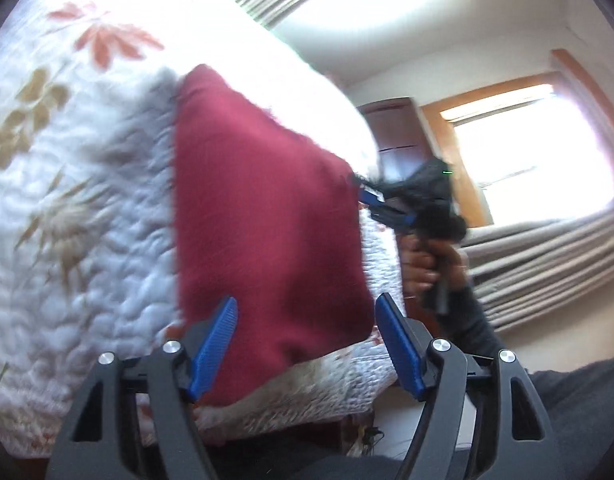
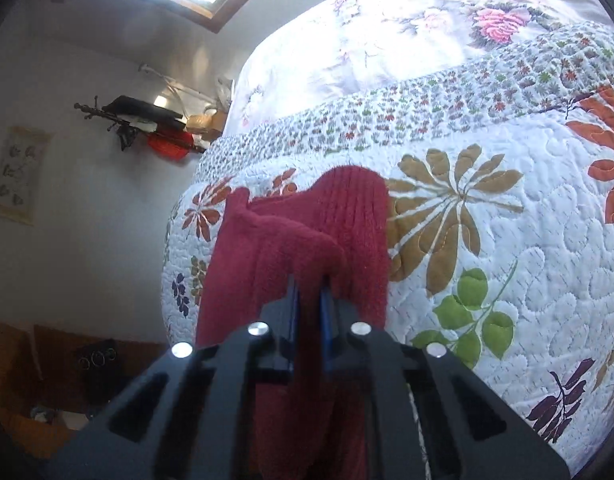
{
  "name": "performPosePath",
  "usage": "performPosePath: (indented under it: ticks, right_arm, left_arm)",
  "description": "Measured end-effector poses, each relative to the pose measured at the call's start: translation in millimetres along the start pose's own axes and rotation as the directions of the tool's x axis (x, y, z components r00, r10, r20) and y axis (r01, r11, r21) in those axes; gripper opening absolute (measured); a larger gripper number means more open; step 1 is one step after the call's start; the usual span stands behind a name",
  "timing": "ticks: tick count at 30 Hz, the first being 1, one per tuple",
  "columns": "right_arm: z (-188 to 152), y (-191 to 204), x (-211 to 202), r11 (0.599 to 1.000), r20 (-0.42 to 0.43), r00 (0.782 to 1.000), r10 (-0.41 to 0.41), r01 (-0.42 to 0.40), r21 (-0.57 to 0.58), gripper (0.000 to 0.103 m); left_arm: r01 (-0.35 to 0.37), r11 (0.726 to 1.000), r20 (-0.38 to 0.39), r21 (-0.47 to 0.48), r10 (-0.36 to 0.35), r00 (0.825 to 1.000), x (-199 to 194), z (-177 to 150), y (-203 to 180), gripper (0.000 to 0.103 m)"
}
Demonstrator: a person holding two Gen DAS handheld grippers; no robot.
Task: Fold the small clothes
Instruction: 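Lower the red sweater bundle onto the bedspread with the right gripper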
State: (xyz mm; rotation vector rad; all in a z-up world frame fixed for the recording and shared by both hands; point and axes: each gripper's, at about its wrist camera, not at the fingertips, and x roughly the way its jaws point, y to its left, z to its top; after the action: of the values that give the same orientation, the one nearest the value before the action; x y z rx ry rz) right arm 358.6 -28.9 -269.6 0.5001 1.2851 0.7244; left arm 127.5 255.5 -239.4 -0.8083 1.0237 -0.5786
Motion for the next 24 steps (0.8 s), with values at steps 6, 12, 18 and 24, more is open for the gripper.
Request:
performPosePath:
  ticks: [6,12,18,24]
  right_arm:
    - [5.1,-28.2,15.9,0.994,0.018,0.995,-0.098,0.097,0.052,0.008]
    - [-2.9,-22.8,-2.4,0.997,0.057,0.996,-0.067,0.064,0.05,0.026]
    - [-22.2,42.6,-14.4,0.992,0.026,1.0,-0.001,0.004,-0.123,0.028]
    - [-33.2,0.5,41.9,0.993,-0.108,0.991,-0.076,0.066,-0.099,0.0]
  left_arm:
    - [0.049,0.997,-0.094,-0.057,-0.055,0.994,23.0,4.5,34.9,0.071]
    - [0.123,0.991,-0.037,-0.06,-0.126,0.991,-1.6,24.6,21.1,0.073]
    - [0.177,0.981,0.037,-0.076,-0.175,0.984,6.4,81.5,40.1,0.079]
    - [0.042,0.992,-0.081,-0.115,-0.052,0.995,70.6,102.1,87.1,0.061]
